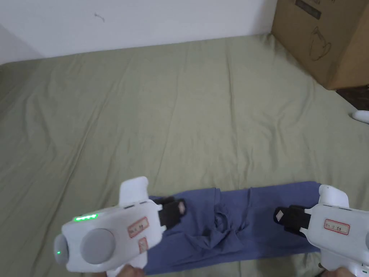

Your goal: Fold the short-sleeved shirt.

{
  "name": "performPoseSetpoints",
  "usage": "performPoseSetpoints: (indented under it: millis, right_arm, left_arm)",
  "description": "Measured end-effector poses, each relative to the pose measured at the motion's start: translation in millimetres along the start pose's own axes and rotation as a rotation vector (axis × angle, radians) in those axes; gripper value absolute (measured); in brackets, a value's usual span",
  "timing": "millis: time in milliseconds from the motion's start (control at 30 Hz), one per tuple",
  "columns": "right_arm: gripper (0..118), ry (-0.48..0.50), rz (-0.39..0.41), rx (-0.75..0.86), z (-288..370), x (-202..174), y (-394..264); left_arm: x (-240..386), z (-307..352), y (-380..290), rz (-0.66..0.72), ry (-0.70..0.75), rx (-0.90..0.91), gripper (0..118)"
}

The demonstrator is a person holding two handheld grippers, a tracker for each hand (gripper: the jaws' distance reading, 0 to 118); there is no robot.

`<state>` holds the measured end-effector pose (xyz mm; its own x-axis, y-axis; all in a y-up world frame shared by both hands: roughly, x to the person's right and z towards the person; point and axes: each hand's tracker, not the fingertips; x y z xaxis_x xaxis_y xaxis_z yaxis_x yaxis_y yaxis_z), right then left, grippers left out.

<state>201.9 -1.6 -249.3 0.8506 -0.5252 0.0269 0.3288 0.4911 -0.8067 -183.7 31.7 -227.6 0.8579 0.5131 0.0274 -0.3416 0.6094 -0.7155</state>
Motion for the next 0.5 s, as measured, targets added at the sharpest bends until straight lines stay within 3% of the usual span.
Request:
performPoseSetpoints:
  millis: [100, 200, 500]
  right_arm:
    - [0, 0.009, 0.010, -0.006, -3, -7, -4]
    - [0, 0.005, 0.035, -0.017, -5, -15, -8]
    - [0, 0.003, 0.027, -0.027, -5, -11, -11]
  left_arm:
    - [-11, -6, -2, -0.074, 0.176, 0.004, 3]
    - [-17, -23, -14, 0.031, 0.057, -0.103, 3]
    - [51, -77, -67, -0.130, -0.051, -0.262, 3]
